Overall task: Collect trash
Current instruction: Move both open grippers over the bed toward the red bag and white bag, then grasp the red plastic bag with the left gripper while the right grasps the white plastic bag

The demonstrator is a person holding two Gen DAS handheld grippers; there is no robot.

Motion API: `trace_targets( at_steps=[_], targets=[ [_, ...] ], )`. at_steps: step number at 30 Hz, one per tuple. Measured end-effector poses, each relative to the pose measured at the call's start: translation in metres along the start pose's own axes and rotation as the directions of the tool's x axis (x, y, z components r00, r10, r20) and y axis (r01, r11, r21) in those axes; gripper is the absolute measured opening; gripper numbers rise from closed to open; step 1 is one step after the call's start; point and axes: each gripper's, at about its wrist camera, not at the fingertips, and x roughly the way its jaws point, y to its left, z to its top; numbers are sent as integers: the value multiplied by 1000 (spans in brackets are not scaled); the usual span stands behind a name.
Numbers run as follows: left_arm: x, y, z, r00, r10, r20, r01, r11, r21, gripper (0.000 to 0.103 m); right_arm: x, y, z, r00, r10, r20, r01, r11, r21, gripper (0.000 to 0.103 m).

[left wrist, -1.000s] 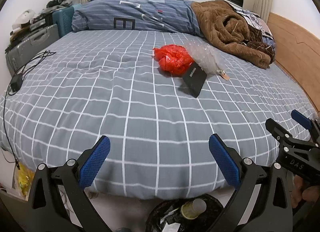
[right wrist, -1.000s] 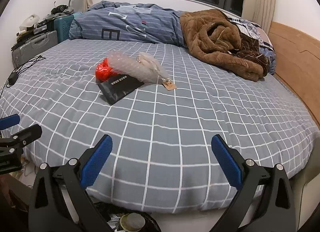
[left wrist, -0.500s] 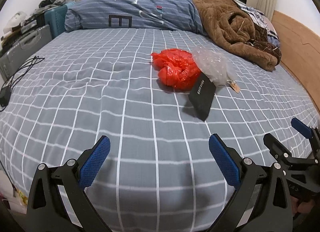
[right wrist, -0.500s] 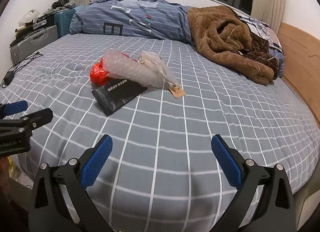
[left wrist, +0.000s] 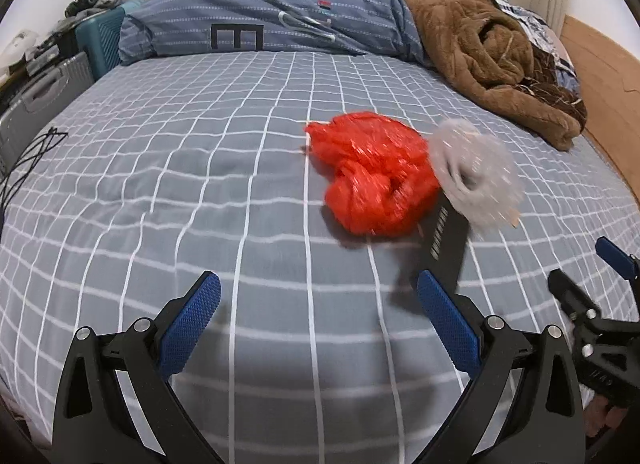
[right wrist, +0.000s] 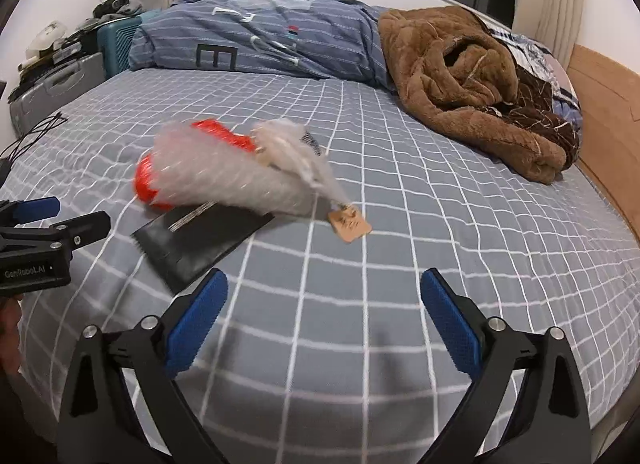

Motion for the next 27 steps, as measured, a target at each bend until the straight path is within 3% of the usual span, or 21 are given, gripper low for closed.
trace_targets(
  at_steps=[10,19,23,27],
  targets=[
    [49,-2,44,1000,-11,7,11,1000,22,97,41,-17,46,997,75,10,-75,997,28,88],
    [80,-5,63,993,-114,-22,114,993,8,95,83,-13,70,989,144,-33,-144,990,10,81],
    [91,-1,69,985,-165,-46,164,986,-26,86,98,-17,74,973,224,-57,-220,973,63,71],
    [97,-4,70,979,-192,-67,191,981,-27,71,105,-18,79,968,244,-60,-239,968,71,58]
  ],
)
